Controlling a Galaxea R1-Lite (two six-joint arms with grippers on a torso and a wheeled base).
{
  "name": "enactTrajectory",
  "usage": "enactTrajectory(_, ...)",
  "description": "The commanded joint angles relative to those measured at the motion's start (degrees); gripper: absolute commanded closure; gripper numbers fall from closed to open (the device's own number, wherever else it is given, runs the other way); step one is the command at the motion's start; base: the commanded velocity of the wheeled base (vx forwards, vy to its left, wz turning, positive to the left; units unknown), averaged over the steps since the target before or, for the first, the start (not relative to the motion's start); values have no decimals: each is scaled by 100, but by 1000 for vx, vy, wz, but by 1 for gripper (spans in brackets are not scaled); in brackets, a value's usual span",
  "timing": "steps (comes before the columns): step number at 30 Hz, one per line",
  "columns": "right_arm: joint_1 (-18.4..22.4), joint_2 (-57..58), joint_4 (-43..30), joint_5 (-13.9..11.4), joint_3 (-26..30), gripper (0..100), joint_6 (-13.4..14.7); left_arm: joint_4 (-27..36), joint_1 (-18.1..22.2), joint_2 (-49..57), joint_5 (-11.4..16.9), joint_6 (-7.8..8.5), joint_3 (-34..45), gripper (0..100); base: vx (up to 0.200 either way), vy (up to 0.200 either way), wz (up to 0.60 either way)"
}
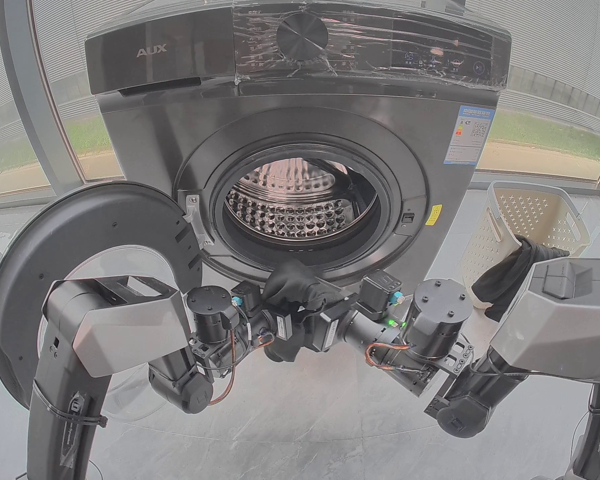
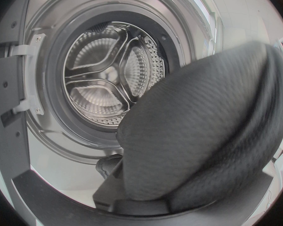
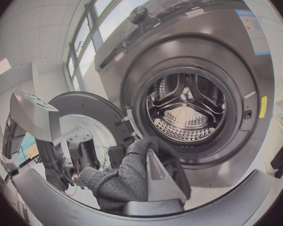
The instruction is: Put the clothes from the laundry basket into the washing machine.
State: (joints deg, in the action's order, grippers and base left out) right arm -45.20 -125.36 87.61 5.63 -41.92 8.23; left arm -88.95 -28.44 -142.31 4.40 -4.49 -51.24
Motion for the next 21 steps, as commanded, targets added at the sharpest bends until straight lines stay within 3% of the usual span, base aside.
enactTrajectory(1,222,2,-43,43,387,100,47,-25,155,274,-36,-26,-9,100,0,0,0)
enactTrajectory(4,266,2,-43,52,562,100,65,-25,172,389,-36,-44,44,100,0,0,0)
enactTrajectory(9,302,-59,-43,175,1186,100,74,-25,102,925,-36,-211,334,100,0,0,0)
enactTrajectory(17,302,-59,-7,157,1266,100,82,-25,-74,1461,-36,-255,659,100,0,0,0)
enactTrajectory(18,284,-59,-7,157,1274,0,82,-25,-74,1505,-36,-263,685,100,0,0,0)
enactTrajectory(21,266,-59,-16,166,1274,0,82,-25,-83,1540,-36,-263,694,100,0,0,0)
